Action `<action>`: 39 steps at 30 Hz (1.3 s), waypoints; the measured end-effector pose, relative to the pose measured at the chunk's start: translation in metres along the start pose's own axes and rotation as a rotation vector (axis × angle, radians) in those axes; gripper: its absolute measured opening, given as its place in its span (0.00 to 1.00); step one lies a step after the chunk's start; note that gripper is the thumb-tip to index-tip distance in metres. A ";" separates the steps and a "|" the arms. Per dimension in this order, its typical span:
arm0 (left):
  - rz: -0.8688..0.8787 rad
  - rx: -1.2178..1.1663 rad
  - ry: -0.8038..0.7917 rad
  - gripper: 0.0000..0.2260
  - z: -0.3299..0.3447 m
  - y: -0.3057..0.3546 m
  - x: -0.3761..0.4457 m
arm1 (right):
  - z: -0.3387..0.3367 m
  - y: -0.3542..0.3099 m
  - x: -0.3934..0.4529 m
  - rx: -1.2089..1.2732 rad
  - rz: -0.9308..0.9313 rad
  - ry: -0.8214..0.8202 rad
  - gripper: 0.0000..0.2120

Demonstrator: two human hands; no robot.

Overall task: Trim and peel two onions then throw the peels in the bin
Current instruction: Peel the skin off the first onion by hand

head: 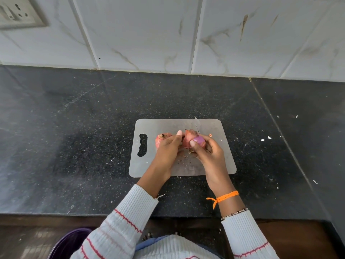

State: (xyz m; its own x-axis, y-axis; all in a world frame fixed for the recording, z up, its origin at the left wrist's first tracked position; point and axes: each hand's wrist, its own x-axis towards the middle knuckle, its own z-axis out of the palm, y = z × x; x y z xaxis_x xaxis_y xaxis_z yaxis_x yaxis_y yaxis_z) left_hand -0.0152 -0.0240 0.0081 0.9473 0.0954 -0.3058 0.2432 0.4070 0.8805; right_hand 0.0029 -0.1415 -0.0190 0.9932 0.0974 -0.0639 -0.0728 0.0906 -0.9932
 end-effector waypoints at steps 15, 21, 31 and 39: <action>0.155 0.106 0.107 0.03 -0.004 -0.004 0.009 | -0.014 -0.004 0.003 -0.001 0.031 -0.102 0.23; 0.169 0.157 0.167 0.05 -0.004 -0.008 0.011 | -0.015 -0.005 0.002 -0.134 -0.014 -0.119 0.21; 0.189 0.140 0.248 0.09 -0.010 -0.015 0.019 | -0.024 -0.007 0.003 0.429 0.233 -0.284 0.30; -0.021 -0.019 0.053 0.04 -0.006 -0.015 0.020 | -0.022 -0.009 0.002 0.493 0.279 -0.329 0.21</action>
State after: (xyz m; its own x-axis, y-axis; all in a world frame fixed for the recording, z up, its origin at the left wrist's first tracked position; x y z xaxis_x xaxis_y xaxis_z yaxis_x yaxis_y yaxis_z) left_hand -0.0015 -0.0230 -0.0130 0.9294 0.1348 -0.3435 0.2584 0.4265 0.8668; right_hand 0.0077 -0.1638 -0.0121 0.8568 0.4743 -0.2023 -0.4348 0.4538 -0.7778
